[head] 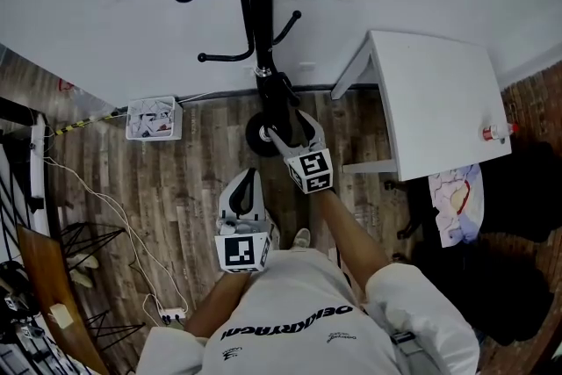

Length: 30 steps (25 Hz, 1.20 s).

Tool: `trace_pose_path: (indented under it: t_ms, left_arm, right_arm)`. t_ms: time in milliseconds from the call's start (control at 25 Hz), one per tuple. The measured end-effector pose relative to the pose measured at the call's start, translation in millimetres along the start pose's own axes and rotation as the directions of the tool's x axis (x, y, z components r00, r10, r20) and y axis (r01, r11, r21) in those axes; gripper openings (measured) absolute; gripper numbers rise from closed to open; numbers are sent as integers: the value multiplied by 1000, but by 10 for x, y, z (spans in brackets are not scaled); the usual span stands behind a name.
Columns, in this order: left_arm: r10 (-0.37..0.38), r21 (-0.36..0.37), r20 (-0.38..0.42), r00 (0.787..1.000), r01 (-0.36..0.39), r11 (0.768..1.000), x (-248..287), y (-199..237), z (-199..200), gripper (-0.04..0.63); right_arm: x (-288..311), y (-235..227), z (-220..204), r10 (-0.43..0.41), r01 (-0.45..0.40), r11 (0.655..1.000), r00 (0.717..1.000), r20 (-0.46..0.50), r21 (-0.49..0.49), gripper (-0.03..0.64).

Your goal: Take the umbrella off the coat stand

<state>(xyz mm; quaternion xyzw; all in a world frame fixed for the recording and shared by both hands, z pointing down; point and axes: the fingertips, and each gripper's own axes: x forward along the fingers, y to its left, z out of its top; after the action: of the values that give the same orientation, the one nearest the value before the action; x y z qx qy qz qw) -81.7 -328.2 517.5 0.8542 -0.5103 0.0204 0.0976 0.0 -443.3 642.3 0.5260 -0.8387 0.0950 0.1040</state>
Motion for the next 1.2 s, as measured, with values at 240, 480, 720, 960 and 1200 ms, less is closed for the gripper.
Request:
trace_pose_path:
  t_ms: [240,480,720,960,1200]
  left_arm:
    - [22,7,4,1000,-22,1000,-19,100,-1,-3]
    - [34,54,-14,999,-33,998,-61,174,-58,-2]
    - [50,70,-37,998,-47,996,-120,201,-147,-2]
    - [50,74,-28,998,-48,996,-187,166,-91,-2]
    - [49,90,-27,998,-46,995,-236,160,-137,-3]
  right_arm:
    - [343,-86,-266,3,-4,1000,999,-48,-15,358]
    - [675,-258,-457,-28,26,999,997,-71,-22,387]
    - [882,-318,-782,-44,40,999,989,-144,-30,387]
    - [995,-394,-797,-51,49,999,988,-144,-18,385]
    - [1065,-356,-762,-3,2,1000,991,-134,-5,284]
